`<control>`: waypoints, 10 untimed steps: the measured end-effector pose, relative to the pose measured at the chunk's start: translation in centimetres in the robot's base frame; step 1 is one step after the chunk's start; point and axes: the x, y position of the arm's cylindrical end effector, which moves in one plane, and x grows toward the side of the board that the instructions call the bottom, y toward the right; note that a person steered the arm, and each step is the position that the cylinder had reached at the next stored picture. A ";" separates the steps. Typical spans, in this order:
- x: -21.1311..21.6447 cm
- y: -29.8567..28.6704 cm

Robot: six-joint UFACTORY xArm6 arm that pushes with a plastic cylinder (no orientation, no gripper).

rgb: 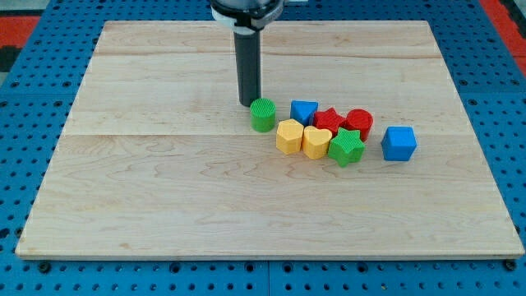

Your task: Move the blue cube to the bottom side of the yellow heart

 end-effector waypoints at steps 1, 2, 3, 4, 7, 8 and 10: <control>-3.5 2.1; -5.2 9.1; 0.7 15.1; 4.0 18.8; 10.0 22.7; 10.0 27.7; 11.8 20.4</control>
